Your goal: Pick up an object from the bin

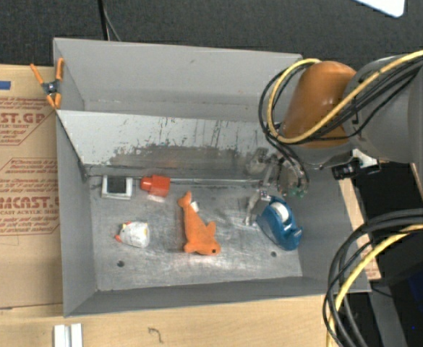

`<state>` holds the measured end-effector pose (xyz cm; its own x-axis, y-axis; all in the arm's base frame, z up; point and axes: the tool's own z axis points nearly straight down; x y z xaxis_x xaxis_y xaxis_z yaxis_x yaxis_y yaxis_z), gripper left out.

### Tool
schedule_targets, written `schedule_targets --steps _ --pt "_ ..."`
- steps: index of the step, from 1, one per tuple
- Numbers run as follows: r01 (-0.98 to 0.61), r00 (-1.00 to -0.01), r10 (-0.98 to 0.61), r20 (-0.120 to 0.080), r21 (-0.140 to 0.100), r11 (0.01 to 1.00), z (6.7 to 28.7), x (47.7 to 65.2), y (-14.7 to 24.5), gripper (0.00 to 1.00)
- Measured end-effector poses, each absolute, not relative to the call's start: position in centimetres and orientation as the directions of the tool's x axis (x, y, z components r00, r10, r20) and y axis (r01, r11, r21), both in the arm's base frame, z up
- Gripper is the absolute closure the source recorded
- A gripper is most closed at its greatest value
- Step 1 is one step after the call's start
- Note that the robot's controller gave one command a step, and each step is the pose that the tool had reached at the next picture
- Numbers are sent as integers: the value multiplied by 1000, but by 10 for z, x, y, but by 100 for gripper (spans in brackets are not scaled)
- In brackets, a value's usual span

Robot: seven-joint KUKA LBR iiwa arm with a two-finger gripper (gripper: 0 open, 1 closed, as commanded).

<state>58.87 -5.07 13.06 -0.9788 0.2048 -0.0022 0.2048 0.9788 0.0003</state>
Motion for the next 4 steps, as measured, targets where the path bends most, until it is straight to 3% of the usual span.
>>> schedule_targets --steps 1,2,3,4 --pt "219 -976 219 -5 1 976 85 566 -4 0" --pt "87 -996 87 -2 -2 996 71 575 23 0" --pt "114 -993 114 -14 2 994 72 549 39 0" --pt "162 -987 162 -13 3 987 72 541 43 0"
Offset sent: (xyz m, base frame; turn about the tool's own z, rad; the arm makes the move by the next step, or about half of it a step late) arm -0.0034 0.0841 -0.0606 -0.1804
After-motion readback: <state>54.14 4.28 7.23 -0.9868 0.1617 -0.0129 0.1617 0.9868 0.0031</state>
